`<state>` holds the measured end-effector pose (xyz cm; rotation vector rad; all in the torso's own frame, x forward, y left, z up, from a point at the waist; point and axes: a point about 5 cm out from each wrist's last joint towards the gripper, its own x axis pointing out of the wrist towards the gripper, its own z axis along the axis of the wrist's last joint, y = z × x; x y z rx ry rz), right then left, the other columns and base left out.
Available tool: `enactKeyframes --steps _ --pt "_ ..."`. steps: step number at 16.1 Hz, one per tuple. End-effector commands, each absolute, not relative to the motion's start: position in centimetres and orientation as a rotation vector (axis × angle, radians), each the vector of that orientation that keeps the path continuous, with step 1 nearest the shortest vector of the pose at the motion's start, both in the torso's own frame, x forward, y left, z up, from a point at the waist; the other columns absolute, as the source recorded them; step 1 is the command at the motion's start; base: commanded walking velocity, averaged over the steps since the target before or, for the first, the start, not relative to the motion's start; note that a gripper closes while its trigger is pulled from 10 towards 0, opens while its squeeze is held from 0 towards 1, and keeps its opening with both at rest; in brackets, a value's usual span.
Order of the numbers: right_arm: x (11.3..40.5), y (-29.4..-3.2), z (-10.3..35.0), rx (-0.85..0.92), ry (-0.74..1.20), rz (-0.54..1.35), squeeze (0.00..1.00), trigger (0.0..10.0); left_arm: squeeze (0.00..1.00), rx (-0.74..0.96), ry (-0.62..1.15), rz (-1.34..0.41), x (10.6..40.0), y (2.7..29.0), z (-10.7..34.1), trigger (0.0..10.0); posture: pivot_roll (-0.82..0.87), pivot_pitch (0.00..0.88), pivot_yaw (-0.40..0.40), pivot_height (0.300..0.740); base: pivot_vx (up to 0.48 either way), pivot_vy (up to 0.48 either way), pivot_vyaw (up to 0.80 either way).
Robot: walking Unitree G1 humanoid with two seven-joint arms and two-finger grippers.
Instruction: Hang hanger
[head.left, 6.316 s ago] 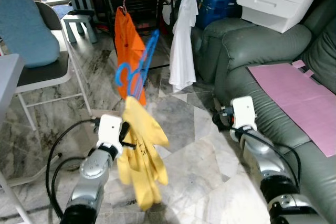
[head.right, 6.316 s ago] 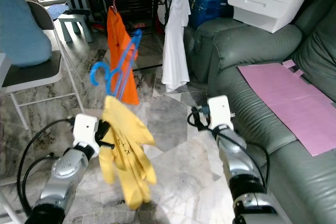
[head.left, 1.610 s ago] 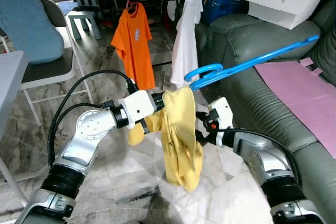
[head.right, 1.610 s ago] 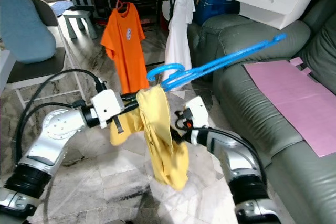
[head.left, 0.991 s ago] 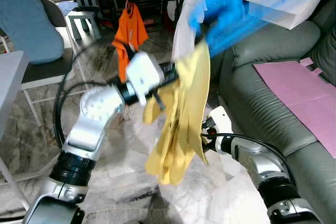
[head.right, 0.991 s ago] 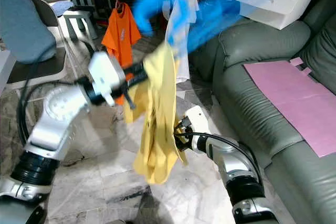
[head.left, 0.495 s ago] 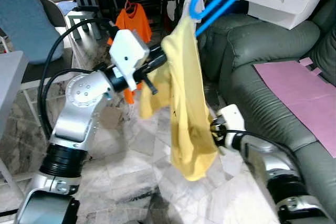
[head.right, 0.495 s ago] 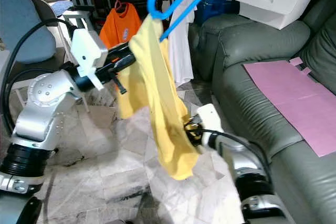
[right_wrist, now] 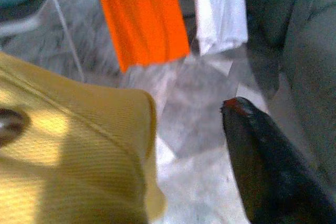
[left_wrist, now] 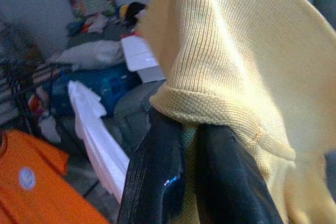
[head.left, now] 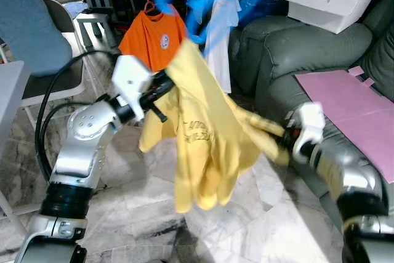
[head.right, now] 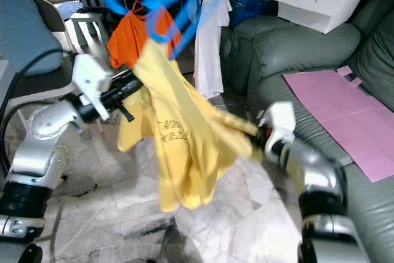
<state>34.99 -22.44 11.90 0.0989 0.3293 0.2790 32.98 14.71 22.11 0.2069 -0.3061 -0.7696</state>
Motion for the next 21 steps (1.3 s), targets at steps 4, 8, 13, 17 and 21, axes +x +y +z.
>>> enactKeyframes --steps 4,8,13,17,21 --pt "36.1 -22.7 13.3 0.158 0.294 0.159 0.00 0.0 0.00 0.033 -0.231 -0.744 31.8 16.7 20.4 10.0 -0.12 0.042 -0.002 0.740 0.000 0.000 0.00" --pt "37.2 -22.4 14.7 0.173 0.263 0.137 0.00 0.0 0.00 -0.078 -0.067 -0.952 29.3 16.1 18.4 10.0 -0.12 0.037 -0.009 0.740 0.000 0.000 0.00" --pt "37.5 -22.6 14.9 0.176 0.264 0.099 0.00 0.0 0.00 -0.105 0.041 -1.054 27.9 15.6 16.7 10.0 -0.12 0.035 -0.011 0.740 0.000 0.000 0.00" --pt "37.6 -24.2 14.7 0.179 0.288 -0.021 0.00 0.0 0.00 -0.187 0.115 -1.144 26.4 15.4 16.5 10.0 -0.12 0.039 -0.010 0.740 0.000 0.000 0.00" --pt "38.1 -24.6 15.9 0.181 0.244 -0.062 0.00 0.0 0.00 -0.179 0.209 -1.181 25.6 16.2 15.3 10.0 -0.12 0.043 -0.011 0.740 0.000 0.000 0.00"
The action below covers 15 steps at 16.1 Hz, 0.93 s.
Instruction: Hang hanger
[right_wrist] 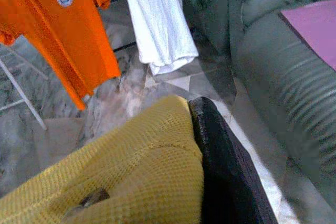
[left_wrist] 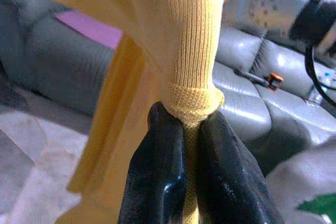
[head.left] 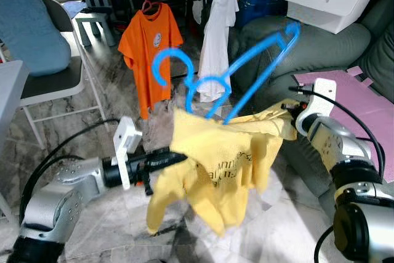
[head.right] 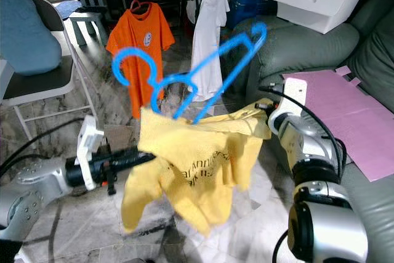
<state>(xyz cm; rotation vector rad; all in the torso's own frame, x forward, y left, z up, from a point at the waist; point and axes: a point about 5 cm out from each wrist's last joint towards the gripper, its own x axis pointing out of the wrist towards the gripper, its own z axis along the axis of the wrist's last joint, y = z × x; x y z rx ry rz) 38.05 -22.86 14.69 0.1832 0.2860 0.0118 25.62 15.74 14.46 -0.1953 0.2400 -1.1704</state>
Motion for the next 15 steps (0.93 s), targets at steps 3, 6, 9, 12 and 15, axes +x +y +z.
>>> enactKeyframes --steps 3,6,9,12,15 --pt "38.5 -25.2 17.0 0.171 0.198 -0.089 0.00 0.0 0.00 -0.178 0.278 -1.205 24.7 16.4 14.2 10.0 -0.13 0.051 -0.004 0.740 0.000 0.000 0.00" --pt "39.1 -25.9 19.3 0.161 0.133 -0.118 0.00 0.0 0.00 -0.170 0.318 -1.214 24.4 16.7 13.2 10.0 -0.14 0.053 0.000 0.740 0.000 0.000 0.00" --pt "39.4 -26.3 20.4 0.146 0.103 -0.129 0.00 0.0 0.00 -0.178 0.347 -1.227 24.1 16.6 12.7 10.0 -0.14 0.054 -0.002 0.740 0.000 0.000 0.00" --pt "39.7 -26.6 21.5 0.142 0.064 -0.137 0.00 0.0 0.00 -0.147 0.388 -1.216 23.8 17.3 11.9 10.0 -0.14 0.053 -0.001 0.740 0.000 0.000 0.00" --pt "39.8 -26.5 22.0 0.140 0.036 -0.127 0.00 0.0 0.00 -0.164 0.393 -1.163 24.2 17.7 11.0 10.0 -0.14 0.051 -0.002 0.740 0.000 0.000 0.00"
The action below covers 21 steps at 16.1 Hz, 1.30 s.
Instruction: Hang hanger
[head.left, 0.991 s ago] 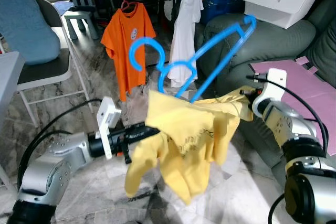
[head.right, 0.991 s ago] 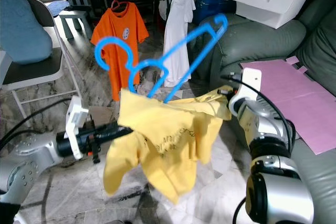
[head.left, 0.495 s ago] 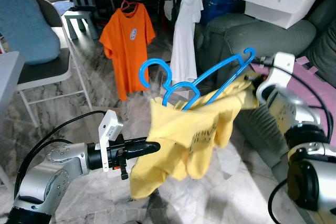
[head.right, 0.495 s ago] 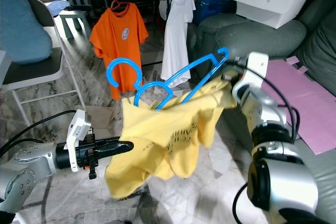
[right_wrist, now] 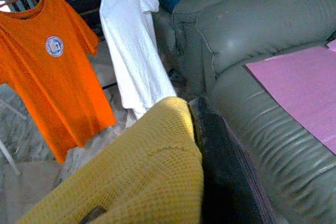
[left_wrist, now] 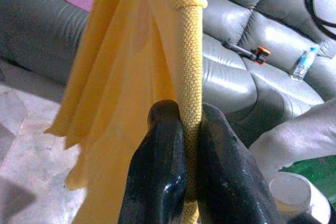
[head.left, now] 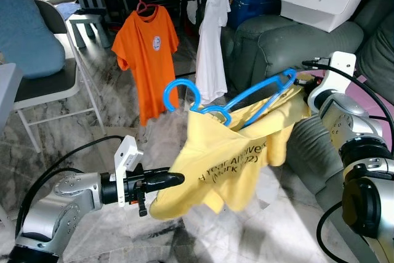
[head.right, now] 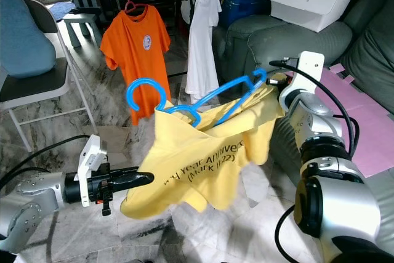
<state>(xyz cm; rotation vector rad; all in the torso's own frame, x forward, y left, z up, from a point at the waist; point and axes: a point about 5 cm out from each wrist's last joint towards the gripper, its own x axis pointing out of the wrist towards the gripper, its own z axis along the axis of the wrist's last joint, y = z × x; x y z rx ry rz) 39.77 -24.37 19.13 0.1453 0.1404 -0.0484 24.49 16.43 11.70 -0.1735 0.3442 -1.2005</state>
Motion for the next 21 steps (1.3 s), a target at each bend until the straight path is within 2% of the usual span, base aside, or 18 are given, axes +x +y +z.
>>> enactKeyframes --steps 1,5,8,10,14,19,21 --pt "39.8 -26.3 21.9 0.144 0.030 -0.121 0.00 0.0 0.00 -0.158 0.403 -1.173 24.0 17.7 10.8 10.0 -0.14 0.052 -0.002 0.740 0.000 0.000 0.00" --pt "40.1 -26.0 22.7 0.147 0.003 -0.095 0.00 0.0 0.00 -0.119 0.446 -1.205 23.6 17.8 10.1 10.0 -0.14 0.049 0.000 0.740 0.000 0.000 0.00" --pt "40.5 -25.2 24.1 0.113 -0.032 -0.047 0.00 0.0 0.00 0.040 0.518 -1.236 23.3 18.2 8.4 10.0 -0.14 0.046 0.001 0.740 0.000 0.000 0.00" --pt "40.7 -24.3 24.4 0.076 -0.038 0.001 0.00 0.0 0.00 0.100 0.504 -1.187 24.0 18.1 7.8 10.0 -0.15 0.045 0.001 0.740 0.000 0.000 0.00" --pt "40.8 -22.9 23.9 0.003 -0.033 0.058 0.00 0.0 0.00 0.162 0.425 -0.954 26.6 18.6 6.9 10.0 -0.15 0.040 0.003 0.740 0.000 0.000 0.00" --pt "40.8 -23.1 24.0 0.000 -0.038 0.055 0.00 0.0 0.00 0.222 0.389 -0.698 28.6 20.5 6.3 10.0 -0.15 0.034 0.000 0.740 0.000 0.000 0.00" --pt "40.8 -23.0 24.2 0.001 -0.051 0.052 0.00 0.0 0.00 0.344 0.376 -0.594 29.3 21.4 6.0 10.0 -0.15 0.033 -0.001 0.740 0.000 0.000 0.00"
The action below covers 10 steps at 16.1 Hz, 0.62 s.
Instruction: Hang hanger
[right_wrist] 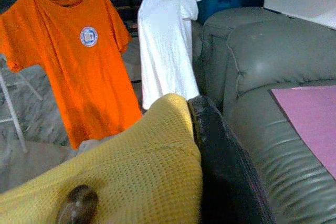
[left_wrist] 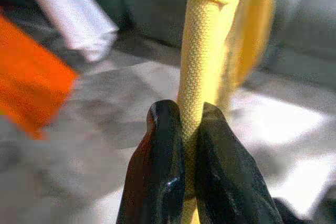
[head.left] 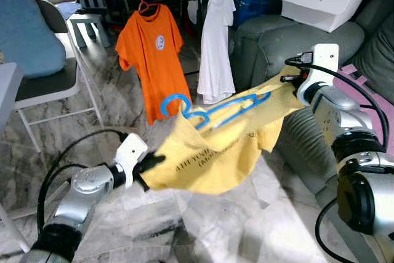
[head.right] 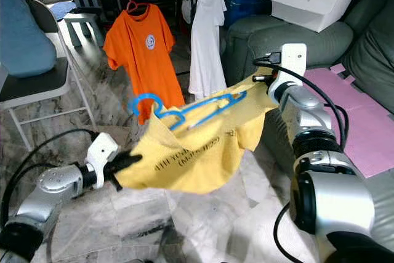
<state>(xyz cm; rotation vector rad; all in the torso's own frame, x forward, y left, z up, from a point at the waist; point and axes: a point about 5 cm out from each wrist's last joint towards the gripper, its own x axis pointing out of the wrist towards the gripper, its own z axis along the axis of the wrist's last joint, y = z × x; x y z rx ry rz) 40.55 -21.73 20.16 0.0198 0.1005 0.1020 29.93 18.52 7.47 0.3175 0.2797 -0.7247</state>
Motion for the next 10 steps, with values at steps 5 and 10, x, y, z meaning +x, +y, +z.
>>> enactKeyframes --steps 5,10 --pt "41.3 -20.4 23.9 0.002 -0.086 0.066 0.00 0.0 0.00 0.417 0.307 -0.460 30.6 20.3 6.1 10.0 -0.15 0.029 -0.004 0.740 0.000 0.000 0.00" --pt "41.6 -16.8 22.8 0.050 -0.072 0.122 0.00 0.0 0.00 0.462 0.300 -0.455 30.9 18.7 5.5 10.0 -0.15 0.023 -0.006 0.740 0.000 0.000 0.00"
